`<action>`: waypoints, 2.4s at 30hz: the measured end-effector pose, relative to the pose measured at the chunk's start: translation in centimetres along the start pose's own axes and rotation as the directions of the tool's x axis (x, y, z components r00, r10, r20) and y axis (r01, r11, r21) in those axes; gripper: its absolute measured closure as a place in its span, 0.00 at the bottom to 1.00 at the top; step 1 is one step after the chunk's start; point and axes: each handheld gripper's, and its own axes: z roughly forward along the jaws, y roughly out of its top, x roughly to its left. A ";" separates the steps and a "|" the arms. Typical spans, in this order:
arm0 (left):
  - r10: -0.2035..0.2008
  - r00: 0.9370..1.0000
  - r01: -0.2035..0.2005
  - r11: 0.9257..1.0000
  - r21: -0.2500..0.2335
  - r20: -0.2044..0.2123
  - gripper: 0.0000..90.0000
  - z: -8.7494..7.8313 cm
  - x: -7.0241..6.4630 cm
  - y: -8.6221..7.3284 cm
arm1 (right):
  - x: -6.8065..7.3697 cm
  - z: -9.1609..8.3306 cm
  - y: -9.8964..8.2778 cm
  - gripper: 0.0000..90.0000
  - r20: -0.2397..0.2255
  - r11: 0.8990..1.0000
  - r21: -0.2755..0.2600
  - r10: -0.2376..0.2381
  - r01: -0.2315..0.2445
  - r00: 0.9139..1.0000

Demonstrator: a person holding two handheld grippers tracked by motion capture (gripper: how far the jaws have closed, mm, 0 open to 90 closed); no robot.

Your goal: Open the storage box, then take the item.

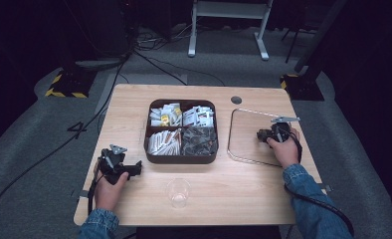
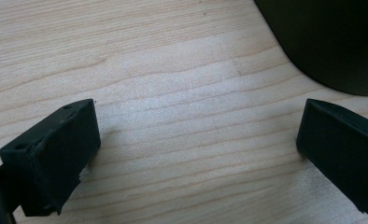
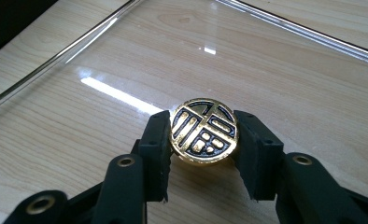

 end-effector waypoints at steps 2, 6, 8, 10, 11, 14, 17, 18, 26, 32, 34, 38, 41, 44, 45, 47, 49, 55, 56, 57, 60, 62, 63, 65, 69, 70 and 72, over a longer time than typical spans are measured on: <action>0.000 1.000 0.000 1.000 0.000 0.000 0.00 0.0 0.0 0.0 | 0.0 0.0 0.0 0.65 0.000 1.000 0.000 0.000 0.000 1.000; 0.000 1.000 0.000 1.000 0.000 0.000 0.00 0.0 0.0 0.0 | 0.0 0.0 -0.1 0.65 0.001 1.000 -0.004 0.024 -0.024 1.000; 0.000 1.000 0.000 1.000 0.000 0.000 0.00 0.0 0.0 0.0 | 0.1 0.0 -0.1 0.65 0.005 1.000 -0.006 0.019 -0.019 1.000; 0.000 1.000 0.000 1.000 0.000 0.000 0.00 0.0 0.0 0.0 | 0.1 0.0 -0.1 0.62 0.003 1.000 -0.010 0.029 -0.029 1.000; 0.000 1.000 0.000 1.000 -0.001 0.000 0.00 0.0 0.0 0.0 | 0.1 -0.2 0.0 0.56 0.012 0.998 -0.036 0.050 -0.050 0.999; 0.000 1.000 0.000 1.000 0.000 0.000 0.00 0.0 0.0 0.0 | 0.3 -0.6 0.2 0.53 0.016 0.996 -0.058 0.065 -0.064 0.998; 0.001 1.000 -0.001 1.000 0.000 0.002 0.00 0.0 0.0 0.0 | 0.6 -1.2 0.7 0.48 0.023 0.994 -0.083 0.071 -0.069 0.997; 0.002 1.000 -0.002 1.000 -0.002 0.006 0.00 0.0 0.0 0.0 | 0.8 -1.5 1.0 0.47 0.024 0.992 -0.094 0.082 -0.079 0.996; 0.015 1.000 -0.015 1.000 -0.001 0.012 0.00 -0.1 0.2 -0.2 | 3.1 -2.7 3.3 0.43 -0.031 0.987 -0.135 0.079 -0.083 0.996; 0.015 1.000 -0.015 1.000 0.000 0.014 0.00 -0.1 0.2 -0.2 | 4.8 -3.7 5.1 0.43 -0.066 0.983 -0.172 0.058 -0.069 0.996; 0.015 1.000 -0.015 1.000 0.000 0.014 0.00 -0.1 0.2 -0.2 | 5.4 -4.0 5.7 0.43 -0.077 0.982 -0.180 0.044 -0.057 0.996; 0.015 1.000 -0.015 1.000 0.000 0.014 0.00 -0.1 0.2 -0.2 | 6.8 -4.7 7.3 0.43 -0.098 0.978 -0.206 0.020 -0.040 0.995; 0.015 1.000 -0.015 1.000 0.000 0.014 0.00 -0.1 0.2 -0.2 | 7.5 -5.0 7.9 0.43 -0.110 0.976 -0.217 0.007 -0.031 0.994; 0.014 1.000 -0.014 1.000 0.000 0.015 0.00 -0.1 0.2 -0.2 | 9.0 -5.5 8.9 0.43 -0.135 0.971 -0.237 -0.015 -0.018 0.991; 0.015 1.000 -0.015 1.000 0.000 0.014 0.00 -0.1 0.2 -0.2 | 9.3 -5.6 9.0 0.43 -0.141 0.971 -0.240 -0.021 -0.013 0.990; 0.015 1.000 -0.015 1.000 0.000 0.014 0.00 -0.1 0.2 -0.2 | 9.8 -5.6 9.2 0.43 -0.150 0.970 -0.243 -0.031 -0.006 0.988; 0.015 1.000 -0.015 1.000 0.000 0.014 0.00 -0.1 0.2 -0.2 | 10.7 -5.6 9.6 0.43 -0.166 0.969 -0.247 -0.050 0.008 0.985; 0.015 1.000 -0.015 1.000 0.000 0.014 0.00 -0.1 0.2 -0.2 | 13.2 -4.9 10.4 0.43 -0.209 0.969 -0.245 -0.093 0.040 0.973; 0.014 1.000 -0.014 1.000 0.000 0.014 0.00 -0.1 0.2 -0.2 | 13.6 -4.7 10.5 0.43 -0.215 0.969 -0.241 -0.100 0.046 0.971; 0.012 1.000 -0.012 1.000 -0.001 0.015 0.00 -0.1 0.2 -0.2 | 14.0 -4.6 10.6 0.44 -0.220 0.970 -0.238 -0.108 0.053 0.970; 0.011 1.000 -0.011 1.000 -0.001 0.014 0.00 -0.2 0.2 -0.2 | 15.0 -4.1 10.8 0.46 -0.239 0.970 -0.230 -0.134 0.078 0.962; 0.011 1.000 -0.011 1.000 -0.001 0.014 0.00 -0.2 0.2 -0.2 | 15.5 -3.8 10.9 0.47 -0.245 0.971 -0.223 -0.144 0.089 0.959; 0.011 1.000 -0.011 1.000 -0.001 0.014 0.00 -0.2 0.2 -0.2 | 15.8 -3.5 11.0 0.48 -0.251 0.971 -0.217 -0.150 0.095 0.956; 0.011 1.000 -0.011 1.000 -0.001 0.013 0.00 -0.2 0.2 -0.2 | 16.4 -3.2 11.0 0.49 -0.256 0.972 -0.208 -0.159 0.107 0.953; 0.012 1.000 -0.012 1.000 -0.001 0.014 0.00 -0.2 0.2 -0.2 | 17.4 -2.5 10.9 0.51 -0.268 0.975 -0.183 -0.176 0.130 0.947; 0.012 1.000 -0.012 1.000 -0.001 0.014 0.00 -0.2 0.2 -0.2 | 17.7 -2.4 10.8 0.51 -0.273 0.976 -0.176 -0.176 0.131 0.946; 0.011 1.000 -0.011 1.000 -0.001 0.014 0.00 -0.2 0.2 -0.2 | 18.3 -2.0 10.6 0.51 -0.284 0.978 -0.156 -0.177 0.137 0.942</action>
